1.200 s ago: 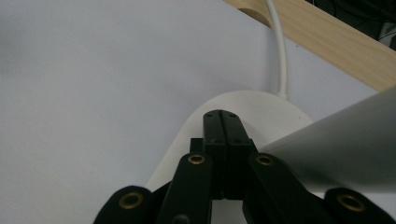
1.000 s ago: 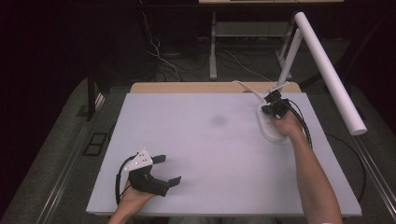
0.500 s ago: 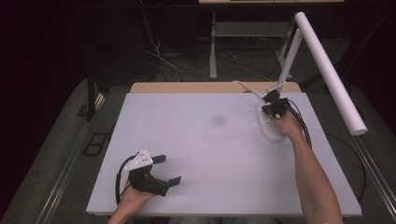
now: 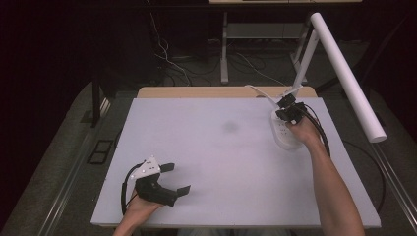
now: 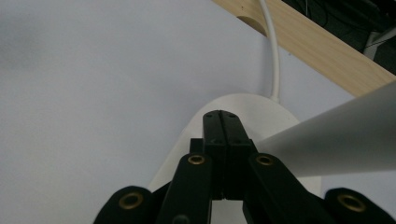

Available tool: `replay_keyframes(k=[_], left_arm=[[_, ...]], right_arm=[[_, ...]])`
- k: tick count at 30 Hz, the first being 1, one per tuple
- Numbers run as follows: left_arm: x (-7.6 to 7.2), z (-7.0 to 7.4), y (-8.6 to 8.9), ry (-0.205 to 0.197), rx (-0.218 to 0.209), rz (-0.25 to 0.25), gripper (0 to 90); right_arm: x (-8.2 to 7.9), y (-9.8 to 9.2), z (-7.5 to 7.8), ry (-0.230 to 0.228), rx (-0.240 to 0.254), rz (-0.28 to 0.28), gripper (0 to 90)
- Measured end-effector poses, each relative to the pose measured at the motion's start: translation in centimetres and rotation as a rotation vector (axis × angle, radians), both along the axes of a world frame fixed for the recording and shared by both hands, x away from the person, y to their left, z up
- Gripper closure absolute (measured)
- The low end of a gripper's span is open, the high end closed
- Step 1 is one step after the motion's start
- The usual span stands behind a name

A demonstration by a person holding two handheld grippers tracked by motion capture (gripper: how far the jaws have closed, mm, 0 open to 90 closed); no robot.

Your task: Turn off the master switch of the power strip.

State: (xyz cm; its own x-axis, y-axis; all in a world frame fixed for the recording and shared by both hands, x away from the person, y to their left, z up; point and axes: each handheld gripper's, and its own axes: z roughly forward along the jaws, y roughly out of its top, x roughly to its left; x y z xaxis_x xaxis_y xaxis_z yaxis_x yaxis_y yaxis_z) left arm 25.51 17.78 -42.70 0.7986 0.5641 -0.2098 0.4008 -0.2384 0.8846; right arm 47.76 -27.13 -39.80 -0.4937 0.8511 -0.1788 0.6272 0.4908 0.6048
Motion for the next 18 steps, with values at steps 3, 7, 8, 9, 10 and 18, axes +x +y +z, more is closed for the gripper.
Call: replay_keyframes(k=[3, 7, 8, 9, 10, 18], left_arm=[[0.0, 0.1, 0.0, -0.003, 0.001, -0.002, 0.0], [-0.1, 0.1, 0.0, -0.005, 0.000, -0.007, 0.0], [-0.1, 0.1, 0.0, -0.006, -0.001, -0.007, 0.0], [-0.1, 0.1, 0.0, -0.006, -0.002, -0.008, 0.0], [-0.1, 0.1, 0.0, -0.006, -0.005, -0.007, 0.0], [0.0, 0.1, 0.0, 0.001, -0.017, -0.005, 0.0]], right_arm=[[-0.6, 0.1, 0.8, -0.010, 0.000, 0.008, 89.3], [-1.2, 0.5, 1.5, -0.017, 0.005, 0.018, 89.3], [-1.3, 0.6, 1.6, -0.018, 0.004, 0.022, 89.2], [-1.4, 0.7, 1.7, -0.016, 0.003, 0.022, 89.2], [-1.6, 0.8, 1.8, -0.017, 0.003, 0.023, 89.1], [-3.1, 1.3, 3.3, -0.028, 0.012, 0.047, 89.0]])
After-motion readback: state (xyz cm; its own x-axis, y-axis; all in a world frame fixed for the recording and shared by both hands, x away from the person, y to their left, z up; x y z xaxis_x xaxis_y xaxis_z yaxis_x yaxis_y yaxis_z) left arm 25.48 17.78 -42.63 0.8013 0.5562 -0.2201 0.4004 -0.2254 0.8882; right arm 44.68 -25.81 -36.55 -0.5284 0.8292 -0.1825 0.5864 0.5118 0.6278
